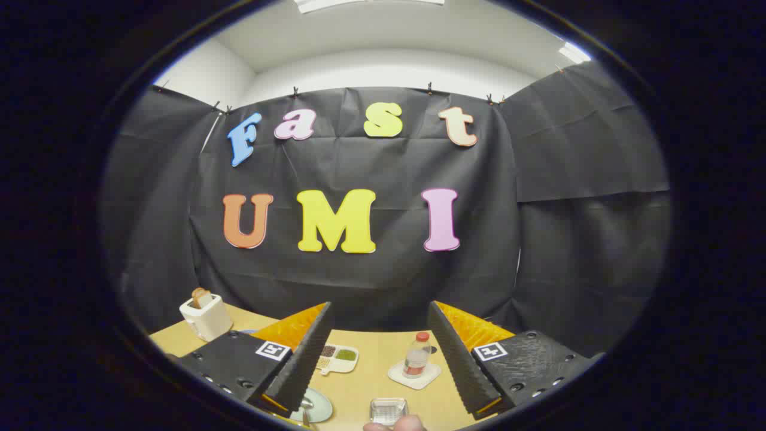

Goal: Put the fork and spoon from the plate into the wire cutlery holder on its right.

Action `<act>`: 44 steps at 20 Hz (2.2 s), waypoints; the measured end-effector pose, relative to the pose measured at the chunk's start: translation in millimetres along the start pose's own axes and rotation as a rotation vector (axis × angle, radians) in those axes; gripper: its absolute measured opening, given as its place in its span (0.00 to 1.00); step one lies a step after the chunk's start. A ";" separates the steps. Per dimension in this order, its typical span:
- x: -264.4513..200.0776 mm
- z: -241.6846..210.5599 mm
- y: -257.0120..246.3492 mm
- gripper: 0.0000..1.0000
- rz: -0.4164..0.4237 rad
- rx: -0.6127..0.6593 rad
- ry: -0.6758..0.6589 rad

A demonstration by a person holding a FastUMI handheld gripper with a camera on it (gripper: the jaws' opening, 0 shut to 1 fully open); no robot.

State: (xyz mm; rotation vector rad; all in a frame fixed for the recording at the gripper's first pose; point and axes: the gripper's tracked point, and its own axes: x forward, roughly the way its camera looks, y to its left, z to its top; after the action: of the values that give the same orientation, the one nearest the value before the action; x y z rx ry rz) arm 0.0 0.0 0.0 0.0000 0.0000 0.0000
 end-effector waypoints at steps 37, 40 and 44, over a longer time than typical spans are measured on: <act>37.9 -59.6 77.4 0.95 0.239 -0.172 0.281; 33.5 -101.7 94.5 0.95 0.289 -0.176 0.441; 14.3 -173.1 109.4 0.96 0.333 -0.199 0.700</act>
State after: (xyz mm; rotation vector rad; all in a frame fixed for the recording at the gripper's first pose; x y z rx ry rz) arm 14.3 109.4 -173.1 -0.1993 0.7003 0.3333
